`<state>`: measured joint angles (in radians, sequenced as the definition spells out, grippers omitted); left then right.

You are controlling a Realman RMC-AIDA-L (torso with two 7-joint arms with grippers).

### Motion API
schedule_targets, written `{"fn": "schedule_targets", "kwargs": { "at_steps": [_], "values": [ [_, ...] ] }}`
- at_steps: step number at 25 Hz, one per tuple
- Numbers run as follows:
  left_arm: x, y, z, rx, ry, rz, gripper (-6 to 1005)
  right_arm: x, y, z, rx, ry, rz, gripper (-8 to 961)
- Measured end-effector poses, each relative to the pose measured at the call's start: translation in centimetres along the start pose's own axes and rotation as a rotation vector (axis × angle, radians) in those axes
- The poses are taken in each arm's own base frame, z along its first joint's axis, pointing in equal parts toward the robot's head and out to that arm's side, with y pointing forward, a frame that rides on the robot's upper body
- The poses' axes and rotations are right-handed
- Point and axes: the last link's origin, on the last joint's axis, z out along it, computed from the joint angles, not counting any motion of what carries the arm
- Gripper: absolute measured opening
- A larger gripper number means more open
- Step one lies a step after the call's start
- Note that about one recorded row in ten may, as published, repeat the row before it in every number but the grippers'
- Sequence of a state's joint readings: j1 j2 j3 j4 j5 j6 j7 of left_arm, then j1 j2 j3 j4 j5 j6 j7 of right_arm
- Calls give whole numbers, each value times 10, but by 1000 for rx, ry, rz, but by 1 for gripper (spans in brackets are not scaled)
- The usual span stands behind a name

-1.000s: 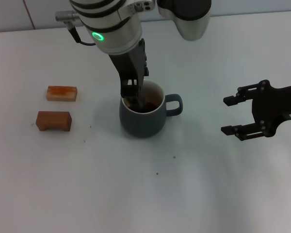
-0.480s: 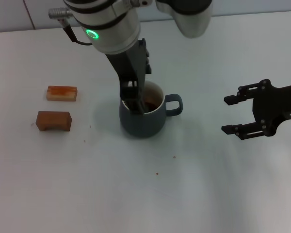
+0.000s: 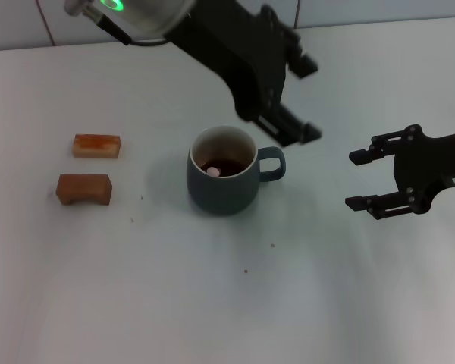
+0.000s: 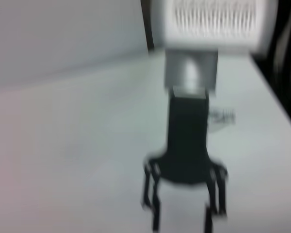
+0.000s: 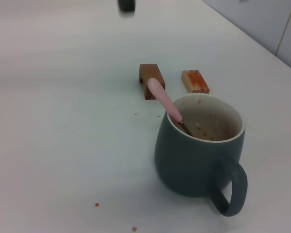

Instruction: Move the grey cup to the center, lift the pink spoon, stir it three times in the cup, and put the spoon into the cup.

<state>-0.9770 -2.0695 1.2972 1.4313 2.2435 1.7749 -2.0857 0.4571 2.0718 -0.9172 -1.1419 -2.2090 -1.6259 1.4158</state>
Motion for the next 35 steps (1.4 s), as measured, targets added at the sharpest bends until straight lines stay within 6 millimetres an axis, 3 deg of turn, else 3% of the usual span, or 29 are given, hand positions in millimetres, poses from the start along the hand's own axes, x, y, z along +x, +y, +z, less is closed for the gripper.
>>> {"fn": "schedule_targets", "kwargs": {
  "at_steps": [1, 3, 13, 16, 20, 21, 26, 27, 30, 35],
  "values": [
    [0, 0, 0, 0, 0, 0, 815, 1, 0, 0, 0, 0, 2, 704],
    [-12, -3, -15, 30, 228, -48, 815, 1, 0, 0, 1, 0, 3, 704],
    [-62, 2, -26, 48, 511, -230, 814, 3, 2, 0, 0, -10, 16, 704],
    [-87, 6, -30, 58, 594, -300, 814, 4, 2, 1, 0, -21, 17, 704],
    [-104, 16, -26, -7, 574, -330, 814, 4, 2, 1, 3, -28, 19, 704],
    [-116, 23, -23, -66, 538, -351, 814, 4, 2, 1, 2, -29, 20, 704],
    [-131, 31, -22, -130, 508, -370, 815, 5, 4, -1, -11, -29, 22, 704],
    [-143, 37, -24, -159, 482, -384, 815, 5, 6, -1, -19, -30, 23, 704],
    [-161, 42, -23, -142, 439, -413, 814, 6, 10, -4, -46, -44, 23, 704],
    [-174, 43, -23, -107, 444, -427, 814, 5, 13, -11, -42, -90, 14, 704]
  ]
}}
